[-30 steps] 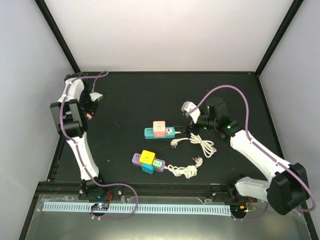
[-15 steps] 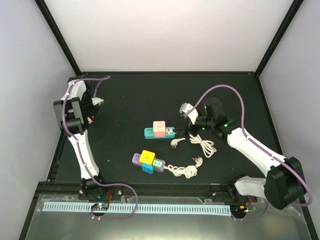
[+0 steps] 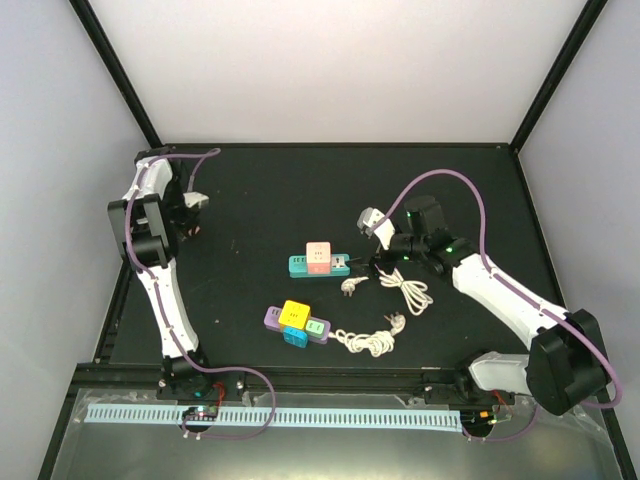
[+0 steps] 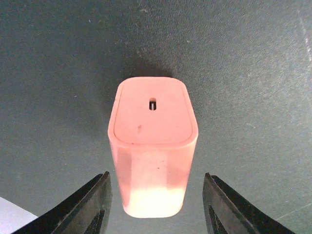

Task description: Pull the plug off the socket

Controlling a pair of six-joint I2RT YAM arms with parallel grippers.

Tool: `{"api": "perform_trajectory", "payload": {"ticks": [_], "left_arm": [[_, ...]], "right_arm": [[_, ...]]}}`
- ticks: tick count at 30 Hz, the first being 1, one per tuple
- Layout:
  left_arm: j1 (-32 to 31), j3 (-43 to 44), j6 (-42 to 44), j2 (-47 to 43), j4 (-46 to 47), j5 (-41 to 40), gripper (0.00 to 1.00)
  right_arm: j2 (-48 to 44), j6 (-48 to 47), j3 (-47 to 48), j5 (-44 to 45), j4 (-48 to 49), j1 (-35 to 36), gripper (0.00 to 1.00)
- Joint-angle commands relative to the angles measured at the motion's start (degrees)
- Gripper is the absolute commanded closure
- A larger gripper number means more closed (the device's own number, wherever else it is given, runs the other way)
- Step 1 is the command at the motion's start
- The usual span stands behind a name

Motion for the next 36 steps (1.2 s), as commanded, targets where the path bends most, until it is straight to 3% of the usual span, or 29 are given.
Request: {"api": "perform_trajectory", "payload": {"ticks": [1, 5, 7, 9, 10, 19, 26, 32, 36], "left_arm": [[0.39, 2.57, 1.26, -0.23, -2.41, 2.33, 0.44], [0.33, 2.76, 1.52, -2.13, -3.08, 4.21, 0.31], [0.33, 2.76, 1.55, -4.0, -3.22, 5.23, 0.2], [0.34, 2.53, 1.96, -5.92, -3.74, 7.05, 0.03], [0.33, 2.16, 2.16, -6.96, -3.97, 7.84, 0.02], [0.19, 0.24, 4.67, -18.4, -3.85, 11.67, 0.01], [-0.97, 0.25, 6.11, -28.08, -2.22, 22.4, 0.01], [-1.73, -3.92, 4.5, -37.96, 6.17, 29.94, 0.01], [-1.78, -15.35, 5.74, -48.13, 17.51, 41.56, 0.01]], "right_arm": [[0.48, -0.4, 1.51, -1.64, -0.6, -0.32, 0.0], [0.41, -0.38, 1.48, -2.0, -0.6, -0.32, 0.0], [0.4, -0.37, 1.5, -2.14, -0.59, -0.32, 0.0], [0.44, -0.28, 1.62, -2.19, -0.59, -0.32, 0.0], [0.41, -0.18, 1.67, -2.19, -0.59, -0.32, 0.0], [0.44, 0.25, 2.17, -2.27, -0.7, -0.3, 0.0], [0.81, 0.69, 3.08, -3.04, -1.27, -0.32, 0.0], [1.19, 0.78, 4.84, -3.6, -2.58, -0.28, 0.0], [1.63, 0.86, 5.74, -3.7, -3.4, -0.32, 0.0]]}}
